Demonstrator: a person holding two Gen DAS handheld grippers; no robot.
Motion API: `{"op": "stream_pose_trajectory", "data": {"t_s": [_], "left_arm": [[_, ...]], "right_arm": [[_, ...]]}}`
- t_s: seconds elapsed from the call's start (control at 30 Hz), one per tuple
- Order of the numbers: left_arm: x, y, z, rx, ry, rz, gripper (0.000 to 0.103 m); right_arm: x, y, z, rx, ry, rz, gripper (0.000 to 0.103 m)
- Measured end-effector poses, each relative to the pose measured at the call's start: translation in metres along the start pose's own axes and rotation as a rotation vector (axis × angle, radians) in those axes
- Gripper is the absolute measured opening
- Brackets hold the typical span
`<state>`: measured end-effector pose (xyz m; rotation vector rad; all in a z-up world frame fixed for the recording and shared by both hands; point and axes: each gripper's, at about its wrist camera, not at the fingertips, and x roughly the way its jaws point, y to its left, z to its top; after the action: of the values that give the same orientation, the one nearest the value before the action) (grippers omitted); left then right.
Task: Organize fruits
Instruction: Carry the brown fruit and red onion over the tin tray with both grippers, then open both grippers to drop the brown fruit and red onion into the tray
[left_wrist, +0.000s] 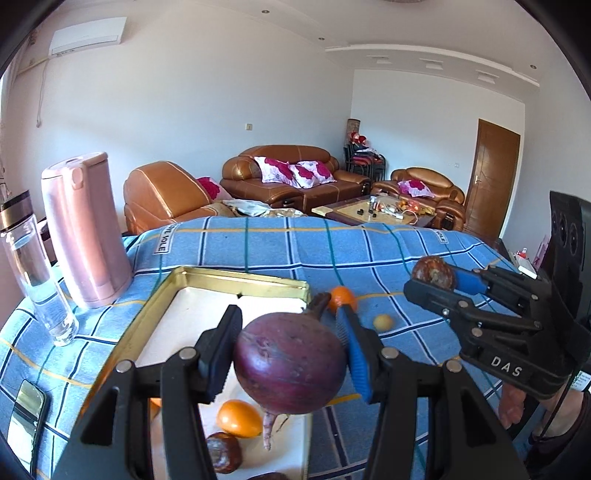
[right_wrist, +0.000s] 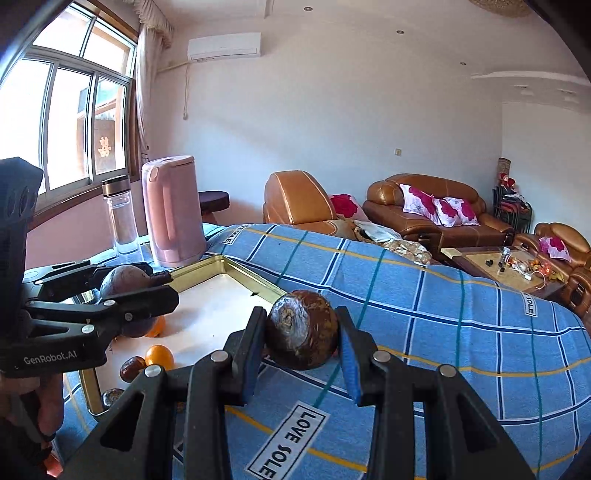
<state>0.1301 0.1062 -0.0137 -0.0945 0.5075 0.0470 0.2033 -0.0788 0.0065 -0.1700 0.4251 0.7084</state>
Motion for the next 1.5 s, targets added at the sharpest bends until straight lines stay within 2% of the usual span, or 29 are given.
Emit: {"op": "stream_pose_trajectory", "data": {"t_s": [0.23,0.43,0.67,0.97,1.17,1.5], "left_arm": [[-0.011,0.052,-0.022,-0.056,0.034,0.085,0.055],[-0.011,0.080,-0.040,-0.080,0.073,0.124,0.055],[-0.012,0.087,-0.058,-0.100,0.116,0.084,0.055],[-0.015,0.089,-0.065,-0.086,0.115,0.121,0.055],[-0.011,0.091,-0.072,-0.085,0.134,0.132,0.054],[-0.015,0.092,-0.074,-0.086,0.118,0.169,0.054]], "right_arm": [[0.020,0.030,-0.003,-0.010,0.029,0.075,0.039],[0.040,0.055,-0.004,-0.022,0.052,0.129,0.039],[0.056,0.084,-0.012,-0.058,0.098,0.181,0.039],[0.061,0.107,-0.028,-0.120,0.171,0.233,0.039],[0.057,0.115,-0.038,-0.146,0.199,0.258,0.039],[0.058,0.119,-0.047,-0.163,0.220,0.288,0.039]]}}
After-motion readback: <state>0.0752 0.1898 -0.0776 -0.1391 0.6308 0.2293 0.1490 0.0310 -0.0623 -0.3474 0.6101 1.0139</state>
